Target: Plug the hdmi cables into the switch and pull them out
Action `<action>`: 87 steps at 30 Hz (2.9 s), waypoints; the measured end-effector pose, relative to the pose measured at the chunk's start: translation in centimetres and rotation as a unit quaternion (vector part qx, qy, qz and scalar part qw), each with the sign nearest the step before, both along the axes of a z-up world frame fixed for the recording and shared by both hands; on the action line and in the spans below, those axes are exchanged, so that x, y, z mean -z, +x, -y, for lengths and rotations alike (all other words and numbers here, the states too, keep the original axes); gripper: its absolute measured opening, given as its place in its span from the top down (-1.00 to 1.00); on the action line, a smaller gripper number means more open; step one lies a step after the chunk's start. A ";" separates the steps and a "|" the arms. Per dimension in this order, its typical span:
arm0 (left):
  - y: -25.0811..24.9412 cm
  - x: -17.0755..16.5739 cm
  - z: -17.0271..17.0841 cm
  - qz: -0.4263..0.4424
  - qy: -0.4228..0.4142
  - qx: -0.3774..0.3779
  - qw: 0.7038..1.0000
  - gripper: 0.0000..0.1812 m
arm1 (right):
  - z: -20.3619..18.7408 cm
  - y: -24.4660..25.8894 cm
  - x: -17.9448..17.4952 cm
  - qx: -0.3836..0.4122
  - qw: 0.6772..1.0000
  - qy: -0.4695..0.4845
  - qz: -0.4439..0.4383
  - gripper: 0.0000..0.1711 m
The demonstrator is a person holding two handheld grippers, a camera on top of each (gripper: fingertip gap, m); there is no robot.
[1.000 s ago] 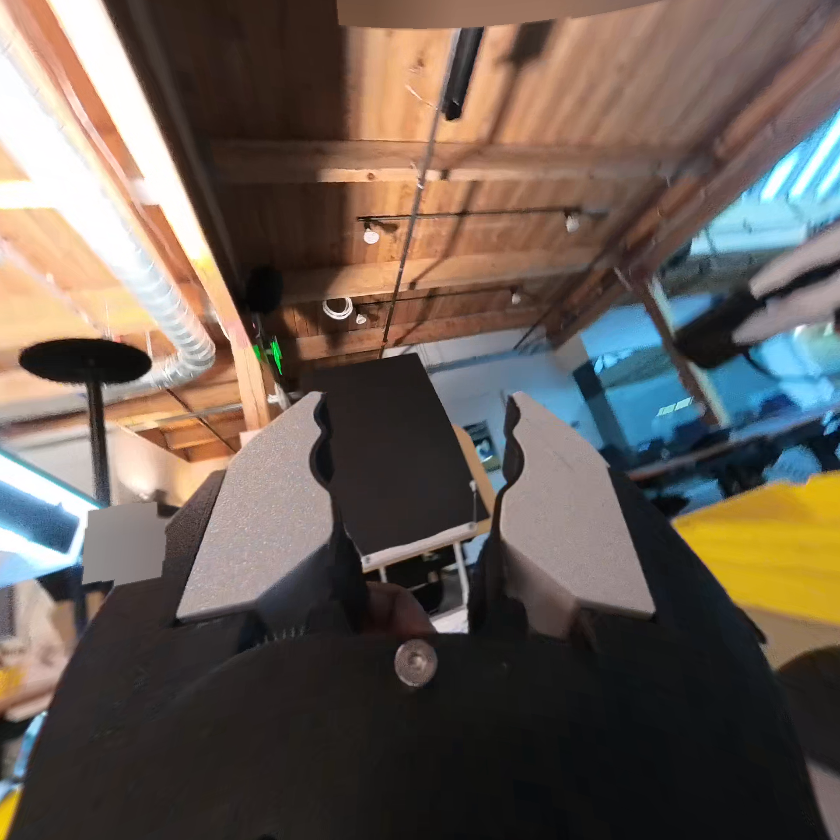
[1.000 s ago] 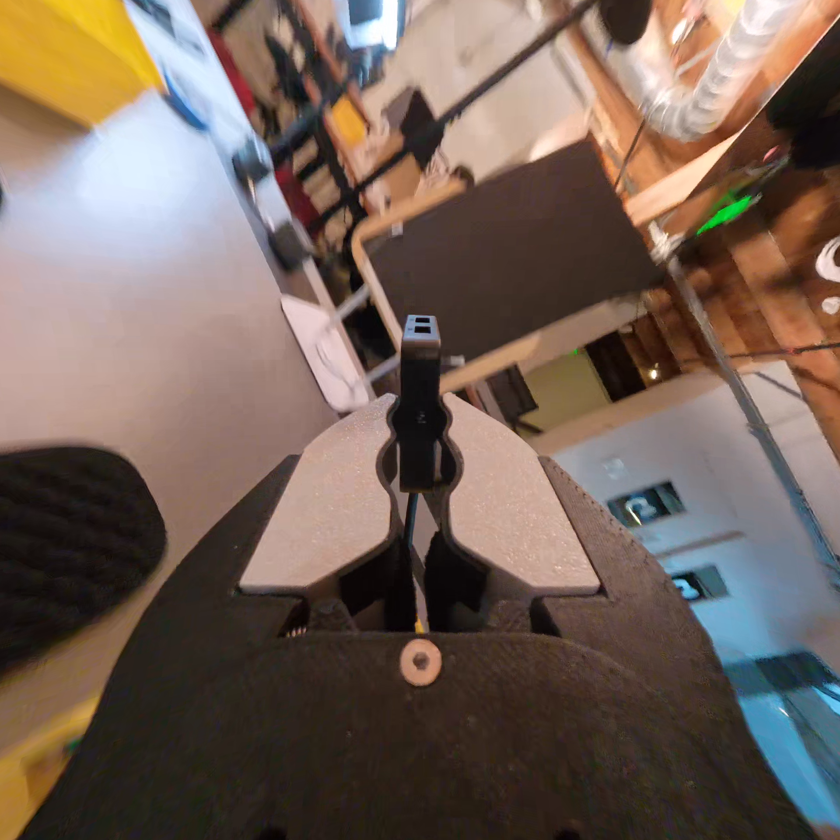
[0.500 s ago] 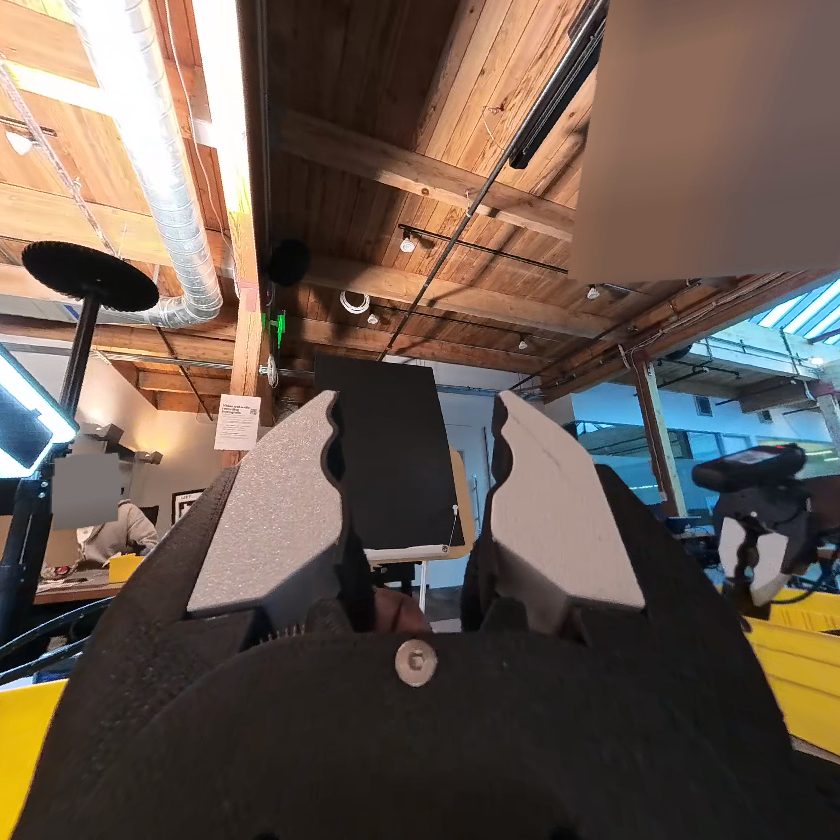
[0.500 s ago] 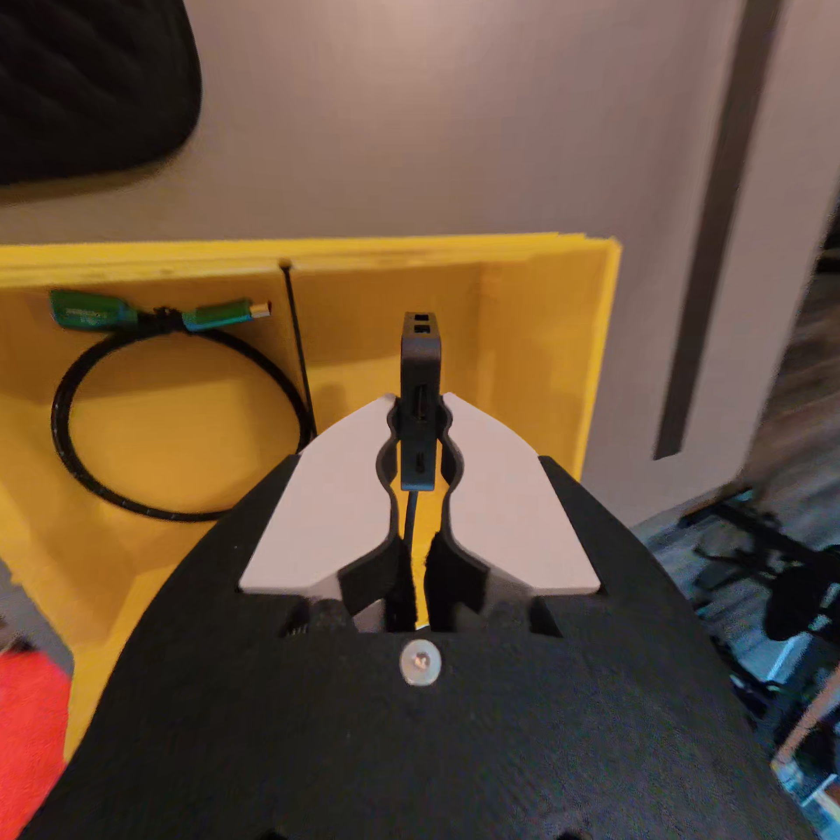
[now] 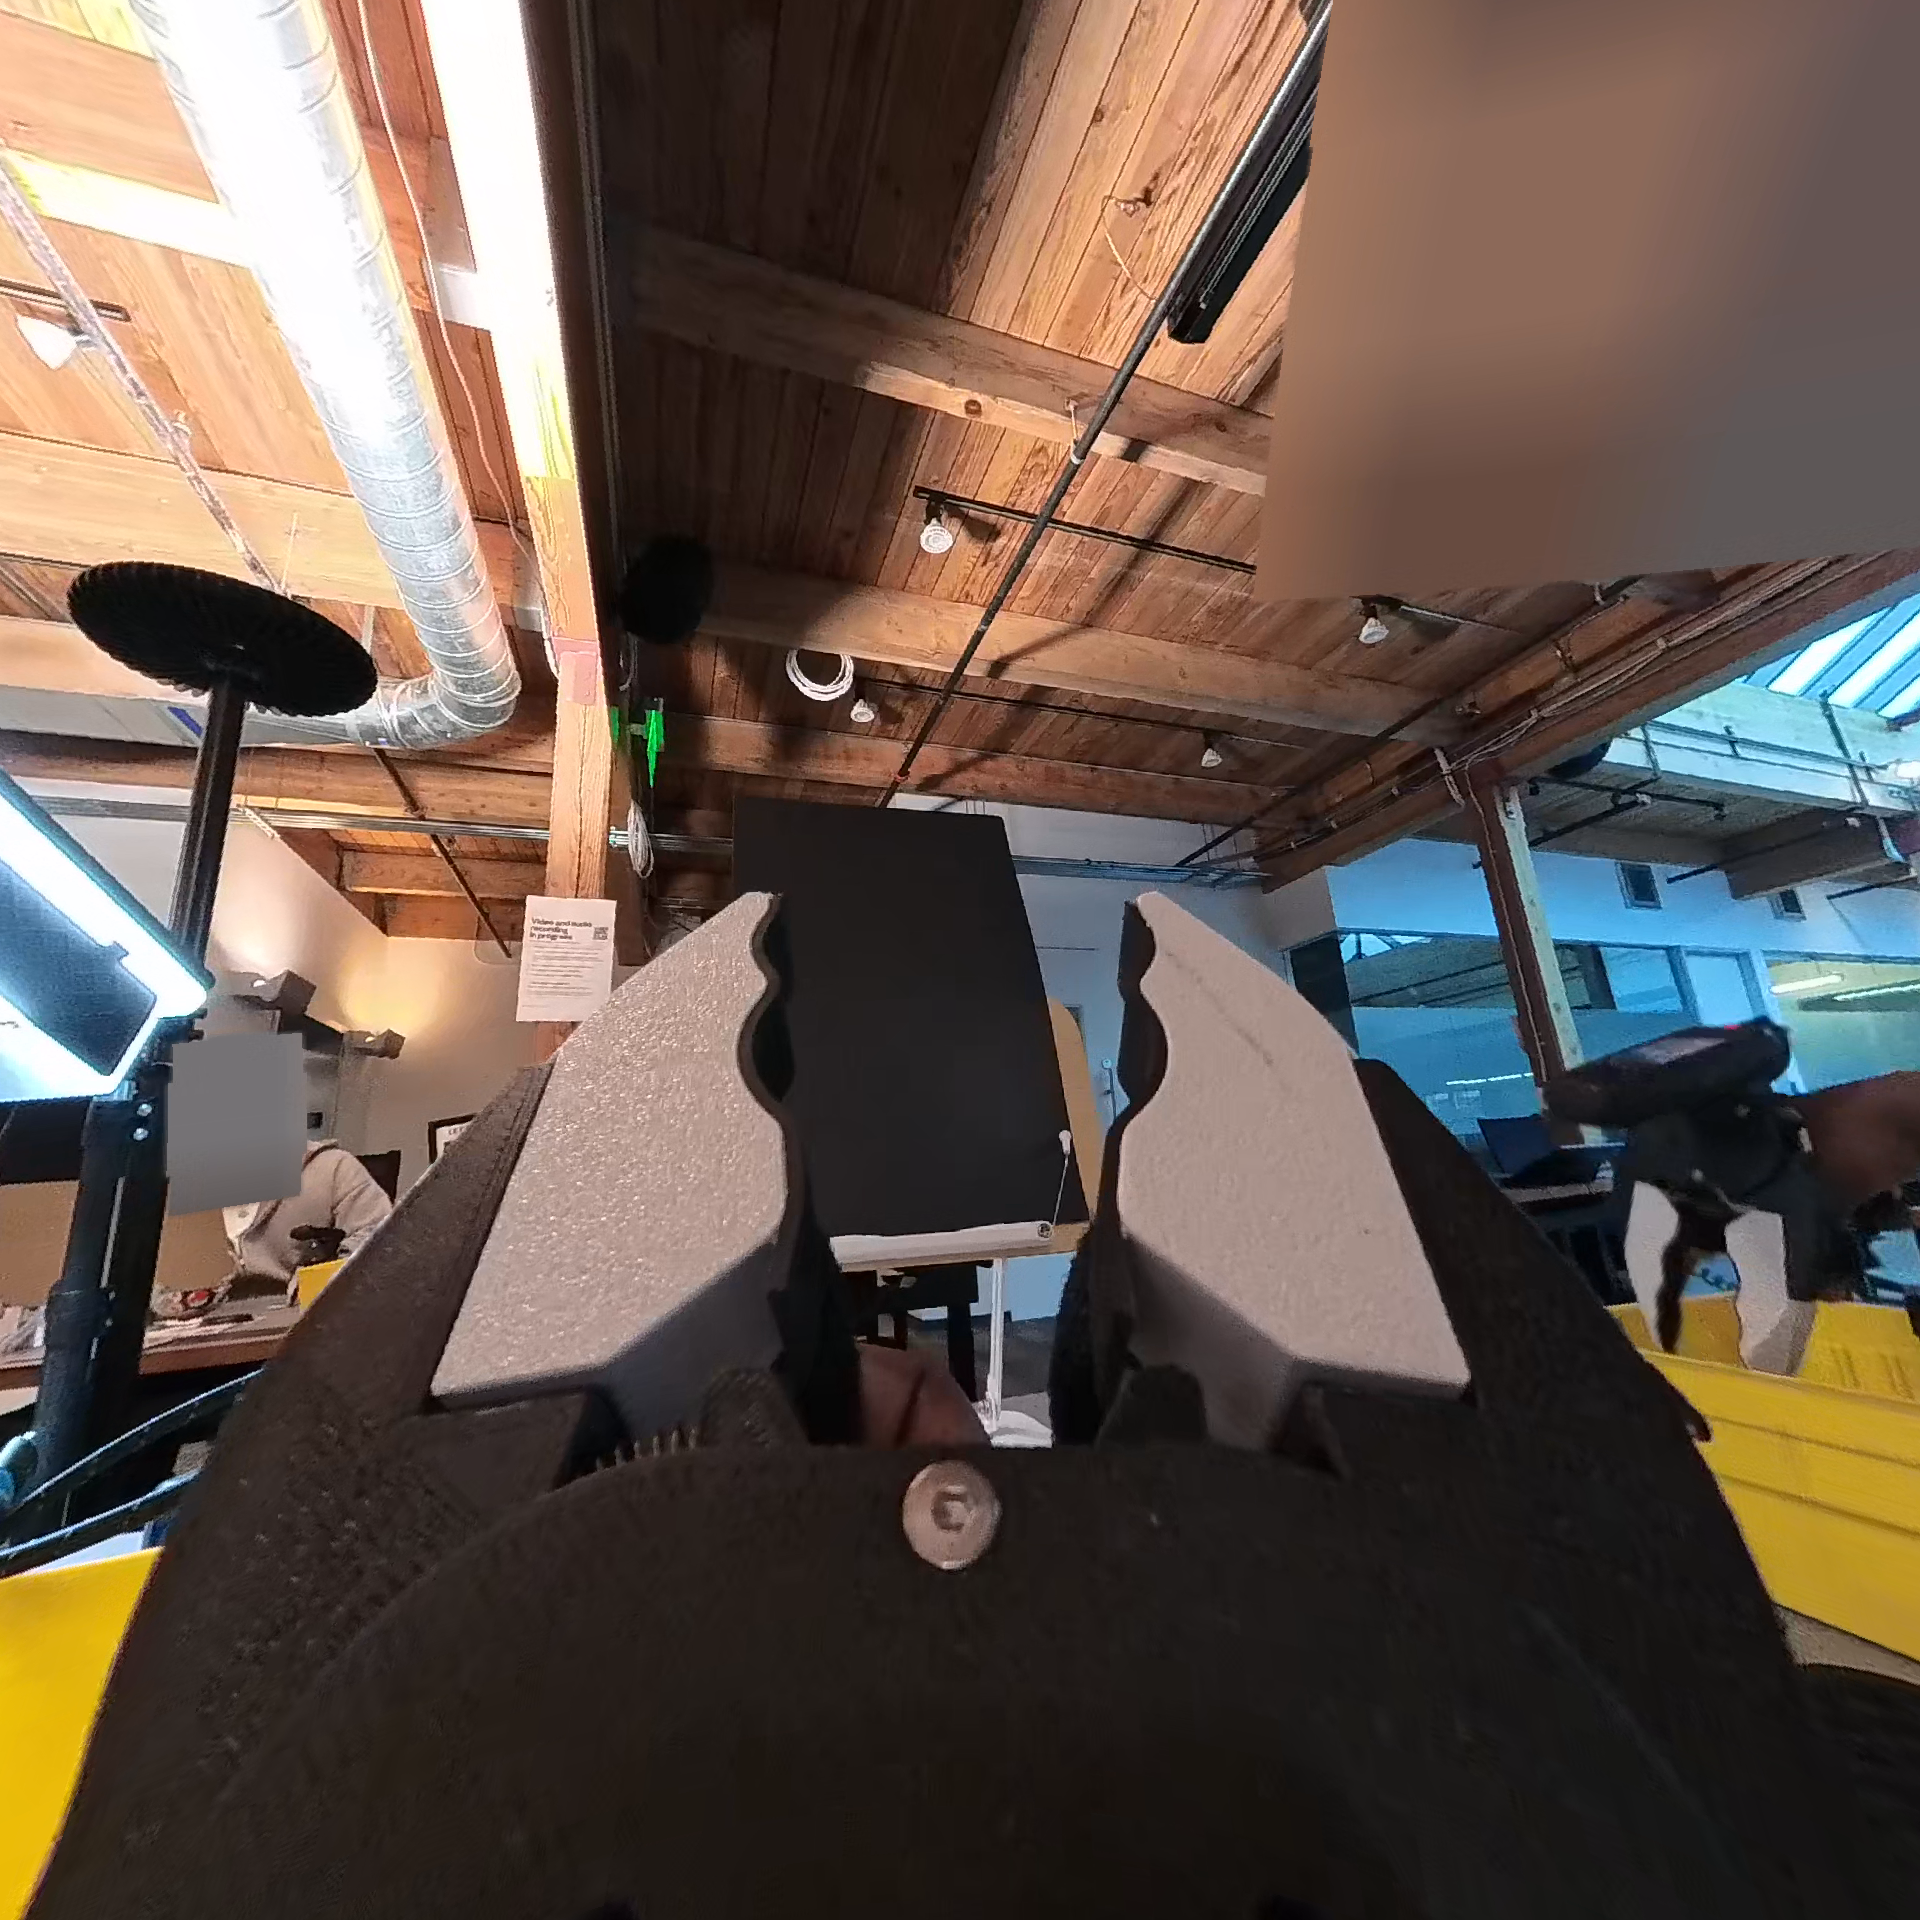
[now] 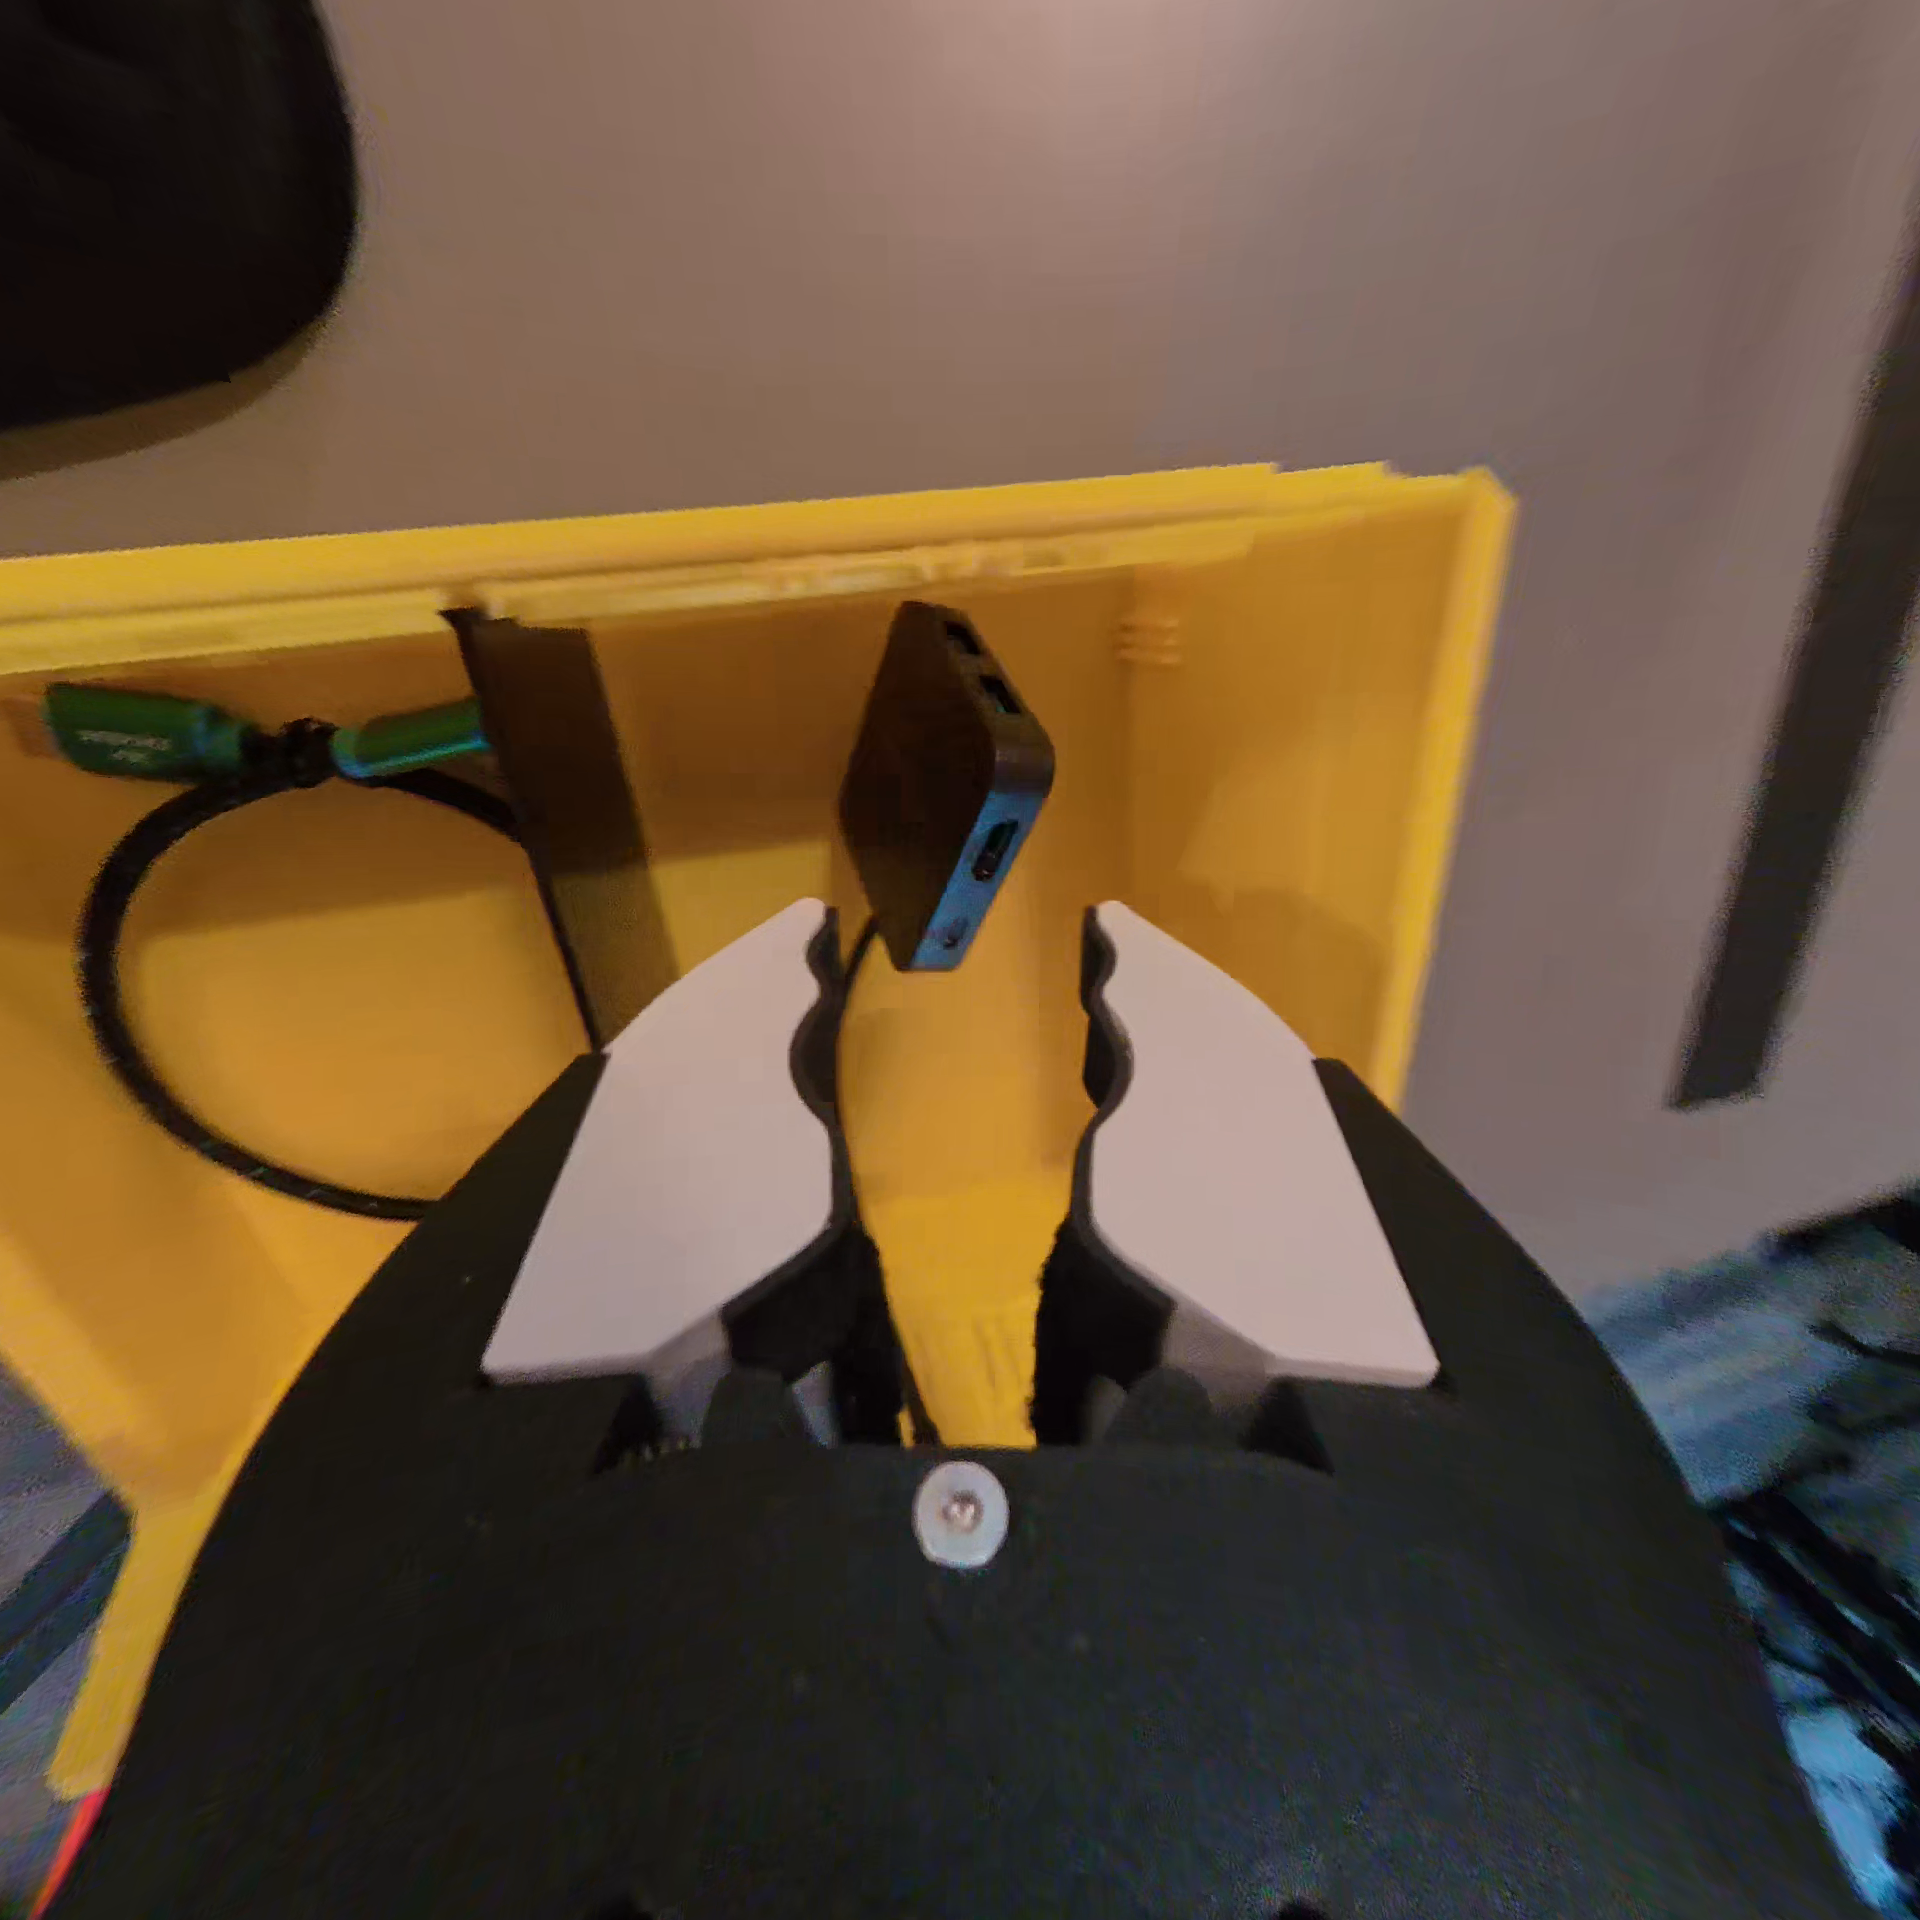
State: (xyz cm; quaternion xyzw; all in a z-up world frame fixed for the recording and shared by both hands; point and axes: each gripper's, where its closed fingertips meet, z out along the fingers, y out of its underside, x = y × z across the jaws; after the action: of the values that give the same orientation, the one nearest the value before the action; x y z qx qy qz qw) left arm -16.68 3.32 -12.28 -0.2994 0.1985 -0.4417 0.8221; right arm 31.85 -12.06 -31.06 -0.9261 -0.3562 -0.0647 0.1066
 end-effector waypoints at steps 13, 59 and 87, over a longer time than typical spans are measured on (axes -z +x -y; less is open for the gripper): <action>-0.6 -0.1 -0.4 -0.010 0.006 -0.031 0.999 0.34 | 0.4 -13.9 -20.7 0.027 0.802 0.597 -0.001 -0.11; -14.6 22.6 -24.2 -0.543 -0.550 -0.175 0.610 0.29 | -8.1 -28.0 -2.4 -0.027 0.784 0.618 -0.052 0.17; -12.4 16.1 -24.1 -0.444 -0.391 -0.190 0.783 0.58 | -8.4 -29.0 -1.1 -0.071 0.804 0.590 -0.012 0.18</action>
State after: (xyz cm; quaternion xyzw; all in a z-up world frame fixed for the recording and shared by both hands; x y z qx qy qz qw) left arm -29.07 27.44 -28.35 -0.7898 0.2910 -0.1342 0.5230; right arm 2.80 -3.64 -29.99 -0.6576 -0.3124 -0.2435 0.6409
